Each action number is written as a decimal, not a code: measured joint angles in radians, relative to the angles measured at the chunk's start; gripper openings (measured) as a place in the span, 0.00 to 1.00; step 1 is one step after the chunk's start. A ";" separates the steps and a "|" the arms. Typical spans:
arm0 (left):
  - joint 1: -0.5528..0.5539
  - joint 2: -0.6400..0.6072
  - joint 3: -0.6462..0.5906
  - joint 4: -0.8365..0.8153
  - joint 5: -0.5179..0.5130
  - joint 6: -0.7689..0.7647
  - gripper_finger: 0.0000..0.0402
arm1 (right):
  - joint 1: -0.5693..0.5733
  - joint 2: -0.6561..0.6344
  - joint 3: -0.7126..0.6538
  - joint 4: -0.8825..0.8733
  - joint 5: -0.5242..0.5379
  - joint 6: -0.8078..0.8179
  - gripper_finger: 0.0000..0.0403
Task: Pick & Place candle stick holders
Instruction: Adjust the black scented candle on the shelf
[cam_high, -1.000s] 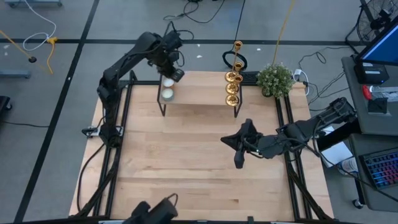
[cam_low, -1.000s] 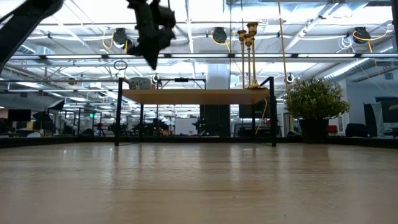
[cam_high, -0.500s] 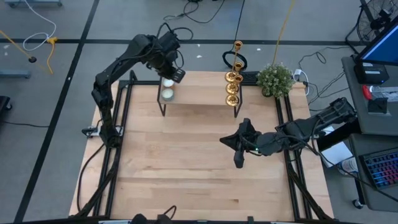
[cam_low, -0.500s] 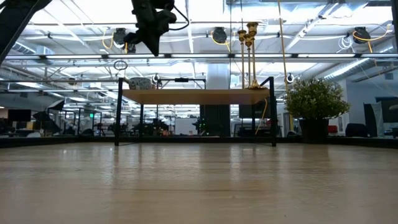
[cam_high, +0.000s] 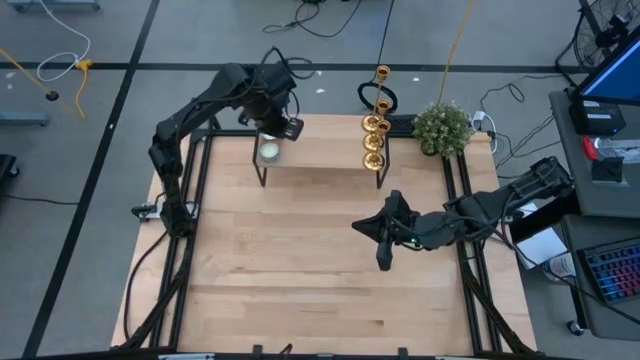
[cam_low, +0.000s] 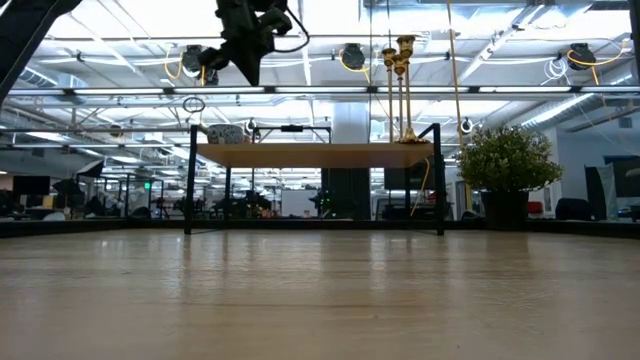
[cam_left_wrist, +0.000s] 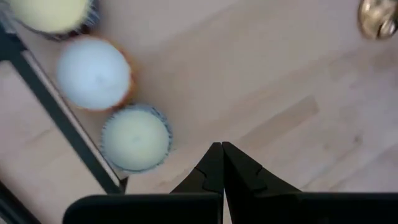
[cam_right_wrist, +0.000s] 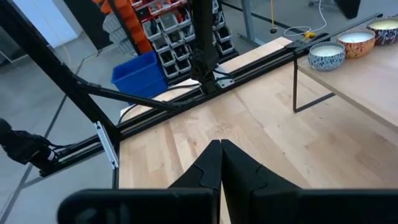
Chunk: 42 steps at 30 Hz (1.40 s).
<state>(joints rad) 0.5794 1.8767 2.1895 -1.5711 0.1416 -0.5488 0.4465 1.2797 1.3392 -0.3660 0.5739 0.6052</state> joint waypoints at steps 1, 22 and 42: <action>-0.005 0.000 -0.012 0.000 0.007 0.006 0.00 | 0.000 0.000 0.000 0.000 0.000 0.000 0.00; -0.039 -0.105 -0.255 -0.001 -0.037 0.237 0.00 | 0.000 0.000 0.000 -0.005 0.000 0.010 0.00; 0.077 -0.124 -0.350 0.005 -0.180 0.333 0.00 | -0.017 0.000 0.000 -0.004 0.000 0.014 0.00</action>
<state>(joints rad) 0.6568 1.7528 1.8393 -1.5657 -0.0380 -0.2162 0.4297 1.2796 1.3392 -0.3702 0.5743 0.6197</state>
